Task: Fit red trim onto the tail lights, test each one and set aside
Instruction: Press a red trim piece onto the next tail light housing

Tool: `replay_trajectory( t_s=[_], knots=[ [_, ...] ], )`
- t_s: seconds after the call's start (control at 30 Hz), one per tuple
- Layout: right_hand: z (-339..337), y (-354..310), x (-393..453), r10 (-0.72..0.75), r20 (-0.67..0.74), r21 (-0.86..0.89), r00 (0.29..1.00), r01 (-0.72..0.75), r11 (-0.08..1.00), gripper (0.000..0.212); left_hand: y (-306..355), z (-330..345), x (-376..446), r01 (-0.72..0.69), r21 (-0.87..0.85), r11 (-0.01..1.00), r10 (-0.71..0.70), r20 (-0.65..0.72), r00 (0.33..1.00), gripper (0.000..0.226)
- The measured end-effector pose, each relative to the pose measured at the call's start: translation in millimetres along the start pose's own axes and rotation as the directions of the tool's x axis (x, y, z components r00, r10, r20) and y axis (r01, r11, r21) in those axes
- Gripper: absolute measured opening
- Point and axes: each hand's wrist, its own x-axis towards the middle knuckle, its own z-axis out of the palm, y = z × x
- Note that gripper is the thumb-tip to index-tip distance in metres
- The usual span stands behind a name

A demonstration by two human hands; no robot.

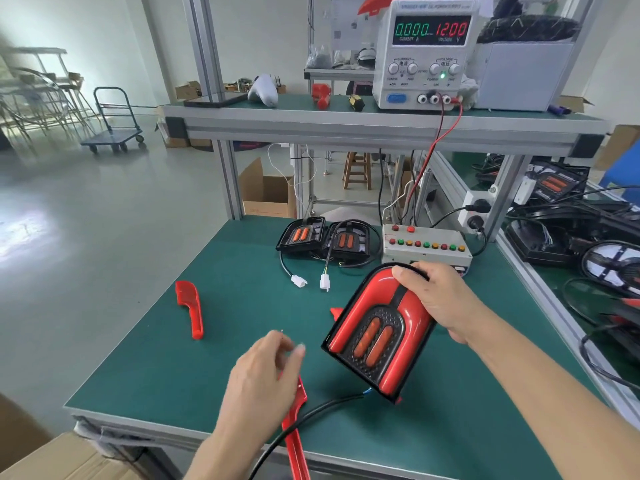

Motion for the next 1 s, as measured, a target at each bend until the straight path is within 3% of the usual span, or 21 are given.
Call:
replay_trajectory(
  t_s=[0.07, 0.13, 0.23, 0.33, 0.53, 0.63, 0.77, 0.87, 0.93, 0.97, 1.0],
  knots=[
    [1, -2, -1, -0.009, 0.008, 0.011, 1.0, 0.009, 1.0, 0.024, -10, -2, -10, 0.071, 0.275, 0.959, -0.1, 0.092, 0.991, 0.035],
    [3, -6, -4, -0.014, 0.017, 0.03, 1.0, 0.014, 0.999, 0.025, -14, -2, -14, 0.124, 0.415, 0.901, -0.207, 0.161, 0.965, 0.049],
    [-2, -11, -10, 0.005, 0.062, 0.071, 0.998, -0.009, 0.997, 0.026, -14, 4, -10, 0.14, 0.37, 0.918, -0.219, 0.181, 0.959, 0.042],
    [-16, -15, -21, 0.03, 0.143, 0.152, 0.989, -0.052, 0.987, 0.038, -15, 12, 6, 0.128, 0.156, 0.979, -0.155, 0.176, 0.972, 0.02],
    [-57, -3, -51, 0.062, 0.193, 0.291, 0.979, -0.117, 0.95, 0.033, -17, 25, 64, 0.206, -0.013, 0.978, -0.207, -0.019, 0.978, 0.018],
    [-69, 5, -59, 0.098, 0.161, 0.321, 0.982, -0.146, 0.936, 0.031, -11, 37, 88, 0.264, 0.013, 0.965, -0.264, 0.062, 0.963, 0.013],
    [-68, 9, -64, 0.119, 0.157, 0.321, 0.98, -0.165, 0.933, 0.03, -5, 50, 97, 0.32, 0.007, 0.947, -0.317, 0.161, 0.935, 0.025],
    [-63, 9, -63, 0.128, 0.149, 0.287, 0.981, -0.166, 0.943, 0.028, 6, 44, 84, 0.223, 0.14, 0.965, -0.227, 0.008, 0.974, 0.041],
    [-56, 9, -62, 0.124, 0.158, 0.268, 0.98, -0.163, 0.95, 0.029, 27, 33, 67, 0.06, 0.003, 0.998, -0.06, -0.047, 0.997, 0.044],
    [-52, 8, -60, 0.119, 0.162, 0.254, 0.98, -0.158, 0.954, 0.03, 39, 28, 59, 0.021, -0.178, 0.984, -0.015, 0.036, 0.999, 0.048],
    [-48, 8, -59, 0.11, 0.165, 0.237, 0.98, -0.148, 0.96, 0.034, 53, 24, 49, 0.073, -0.402, 0.913, 0.009, 0.198, 0.98, 0.056]
  ],
)
